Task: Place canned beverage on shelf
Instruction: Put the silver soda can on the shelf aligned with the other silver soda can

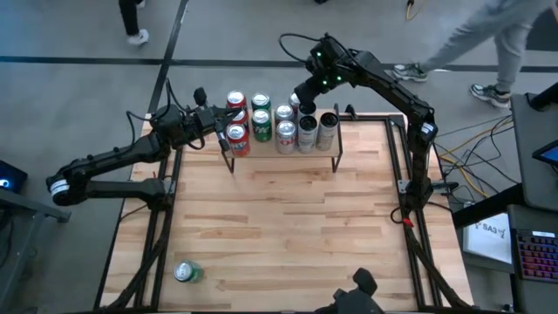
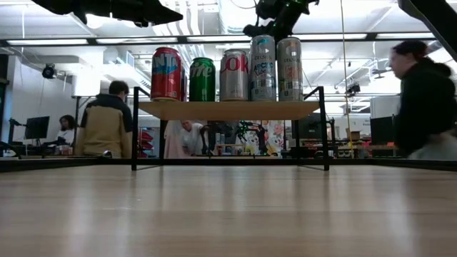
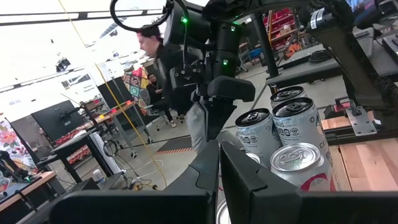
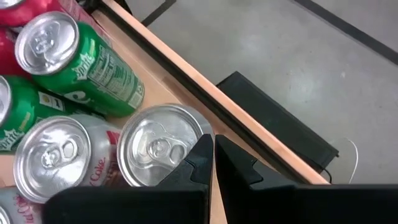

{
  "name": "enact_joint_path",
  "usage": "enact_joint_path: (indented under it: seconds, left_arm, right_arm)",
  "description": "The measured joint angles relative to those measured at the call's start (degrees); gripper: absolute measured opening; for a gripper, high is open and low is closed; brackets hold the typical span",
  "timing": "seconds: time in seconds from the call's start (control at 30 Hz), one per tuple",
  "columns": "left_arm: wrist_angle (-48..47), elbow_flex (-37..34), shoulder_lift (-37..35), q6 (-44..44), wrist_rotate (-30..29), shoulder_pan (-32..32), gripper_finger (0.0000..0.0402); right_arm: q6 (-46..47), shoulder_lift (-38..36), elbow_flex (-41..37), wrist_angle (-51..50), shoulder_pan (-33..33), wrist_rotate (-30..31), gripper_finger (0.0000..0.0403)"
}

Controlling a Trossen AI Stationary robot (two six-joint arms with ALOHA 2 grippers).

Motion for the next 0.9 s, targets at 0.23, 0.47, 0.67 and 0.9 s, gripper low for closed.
enact_joint_path:
  seconds: [0.23,0.47,0.67,0.9]
  left_arm:
    - [0.00,0.00,-0.02,0.00,0.00,0.00,0.0000]
    - [0.00,0.00,-0.02,0.00,0.00,-0.02,0.0000]
    - [0.00,0.00,-0.02,0.00,0.00,-0.02,0.0000]
    - [0.02,0.00,-0.02,0.00,0.00,0.00,0.0000]
  right_arm:
    - [-1.59,0.00,1.34,0.61,0.00,-0.02,0.0009]
    - [-2.34,-0.09,2.90,2.09,0.77,-0.14,0.0009]
    - [-2.45,0.57,2.75,3.77,2.21,-1.58,0.0009]
    - [-3.22,1.33,2.71,3.78,3.28,-1.64,0.0009]
